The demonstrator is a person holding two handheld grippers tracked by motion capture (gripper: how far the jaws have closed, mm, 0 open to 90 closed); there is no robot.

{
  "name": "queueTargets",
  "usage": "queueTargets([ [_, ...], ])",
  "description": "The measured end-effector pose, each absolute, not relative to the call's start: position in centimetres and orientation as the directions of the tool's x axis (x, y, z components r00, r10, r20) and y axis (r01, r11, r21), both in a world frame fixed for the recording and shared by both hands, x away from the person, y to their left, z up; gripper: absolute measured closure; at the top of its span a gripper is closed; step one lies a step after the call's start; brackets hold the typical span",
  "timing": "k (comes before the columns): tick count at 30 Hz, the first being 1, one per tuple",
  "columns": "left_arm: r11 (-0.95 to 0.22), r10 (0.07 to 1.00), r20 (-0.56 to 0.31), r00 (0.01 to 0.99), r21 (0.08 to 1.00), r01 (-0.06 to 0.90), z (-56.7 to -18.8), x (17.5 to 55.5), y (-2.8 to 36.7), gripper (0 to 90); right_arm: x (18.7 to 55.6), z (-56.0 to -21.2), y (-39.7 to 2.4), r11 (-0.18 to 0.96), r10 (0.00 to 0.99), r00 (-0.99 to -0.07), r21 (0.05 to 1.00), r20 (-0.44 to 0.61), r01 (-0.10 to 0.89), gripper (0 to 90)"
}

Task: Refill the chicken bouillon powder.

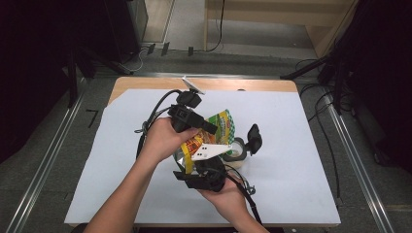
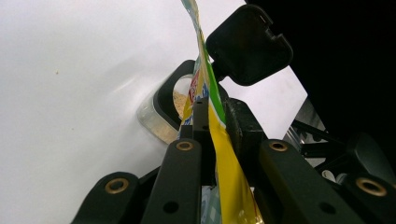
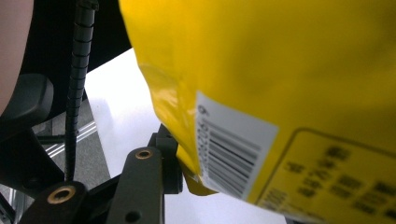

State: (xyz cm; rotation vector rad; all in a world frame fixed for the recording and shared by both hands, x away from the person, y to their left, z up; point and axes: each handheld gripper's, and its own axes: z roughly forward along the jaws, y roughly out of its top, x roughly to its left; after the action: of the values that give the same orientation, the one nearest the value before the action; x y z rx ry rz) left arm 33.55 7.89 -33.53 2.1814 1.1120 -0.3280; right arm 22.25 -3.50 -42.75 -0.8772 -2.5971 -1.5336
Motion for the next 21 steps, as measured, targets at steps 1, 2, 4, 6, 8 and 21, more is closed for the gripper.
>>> queueTargets([
  [1, -0.421, 0.628, -0.487, 0.607, 0.444, 0.791, -33.51, 33.5, 7.87, 83.4, 22.24, -42.76, -3.5, 0.367, 0.462, -0.844, 0.807, 0.274, 0.463, 63.1],
  [2, -0.418, 0.629, -0.486, 0.606, 0.446, 0.791, -33.49, 33.45, 7.87, 83.4, 22.24, -42.76, -3.5, 0.368, 0.462, -0.844, 0.807, 0.273, 0.462, 63.1],
  [4, -0.412, 0.631, -0.486, 0.605, 0.451, 0.792, -33.56, 33.38, 7.87, 83.5, 22.23, -42.79, -3.5, 0.369, 0.464, -0.844, 0.807, 0.269, 0.46, 63.1],
  [6, -0.413, 0.633, -0.485, 0.603, 0.447, 0.793, -33.62, 33.36, 7.92, 83.7, 22.27, -42.85, -3.48, 0.373, 0.46, -0.846, 0.806, 0.269, 0.459, 63.2],
  [8, -0.419, 0.632, -0.482, 0.606, 0.445, 0.792, -33.63, 33.35, 7.99, 83.8, 22.27, -42.91, -3.44, 0.377, 0.46, -0.847, 0.806, 0.265, 0.457, 63.2],
  [21, -0.422, 0.642, -0.47, 0.606, 0.444, 0.79, -33.6, 33.2, 7.84, 83.6, 22.28, -42.96, -3.46, 0.381, 0.459, -0.848, 0.804, 0.265, 0.457, 63.3],
])
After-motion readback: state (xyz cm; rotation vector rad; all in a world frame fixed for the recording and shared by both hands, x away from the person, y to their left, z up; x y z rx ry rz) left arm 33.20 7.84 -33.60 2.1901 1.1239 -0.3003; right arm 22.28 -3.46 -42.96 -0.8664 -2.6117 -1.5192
